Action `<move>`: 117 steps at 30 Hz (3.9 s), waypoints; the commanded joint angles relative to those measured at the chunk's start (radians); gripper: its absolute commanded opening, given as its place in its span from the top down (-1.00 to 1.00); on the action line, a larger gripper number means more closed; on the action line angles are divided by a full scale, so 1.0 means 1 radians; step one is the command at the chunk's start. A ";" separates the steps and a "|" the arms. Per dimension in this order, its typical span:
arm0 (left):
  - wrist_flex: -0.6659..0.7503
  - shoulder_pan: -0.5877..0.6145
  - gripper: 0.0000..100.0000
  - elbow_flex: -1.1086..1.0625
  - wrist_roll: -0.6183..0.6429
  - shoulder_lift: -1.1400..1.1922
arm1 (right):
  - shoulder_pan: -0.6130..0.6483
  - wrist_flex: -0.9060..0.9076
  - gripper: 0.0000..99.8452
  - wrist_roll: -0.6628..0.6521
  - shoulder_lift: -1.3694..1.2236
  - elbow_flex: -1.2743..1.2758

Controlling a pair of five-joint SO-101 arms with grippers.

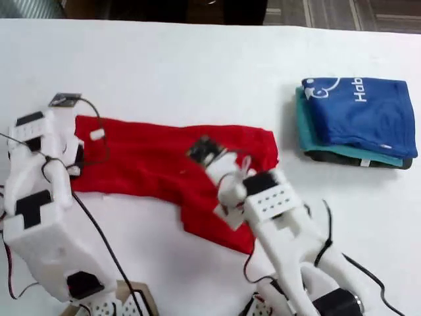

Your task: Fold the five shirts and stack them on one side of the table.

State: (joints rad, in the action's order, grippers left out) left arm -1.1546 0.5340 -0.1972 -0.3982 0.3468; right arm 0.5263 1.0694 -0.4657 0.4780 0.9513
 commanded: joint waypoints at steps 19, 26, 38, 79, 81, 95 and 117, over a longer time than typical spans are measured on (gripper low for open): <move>0.054 0.025 0.95 0.077 0.100 0.023 | -0.108 0.008 0.70 -0.334 -0.084 0.184; 0.020 0.025 0.95 0.088 0.100 0.012 | -0.150 0.031 0.70 -0.368 0.033 0.178; -0.066 0.005 0.95 0.090 0.100 0.009 | -0.150 0.214 0.69 -0.368 0.507 0.176; 0.390 -0.028 0.95 -0.467 0.232 -0.345 | 0.259 -0.068 0.41 -0.143 -0.107 0.161; 0.396 -0.028 0.95 -0.467 0.232 -0.341 | 0.259 -0.068 0.49 -0.144 -0.107 0.161; 0.397 -0.028 0.95 -0.467 0.233 -0.341 | 0.259 -0.062 0.93 -0.150 -0.105 0.157; 0.408 -0.048 0.95 -0.469 0.233 -0.336 | -0.182 0.131 0.96 -0.382 -0.117 -0.448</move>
State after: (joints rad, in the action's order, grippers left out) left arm -0.7633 0.4956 -0.6682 -0.1695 0.0230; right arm 0.3728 1.2490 -0.8416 0.3736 0.5677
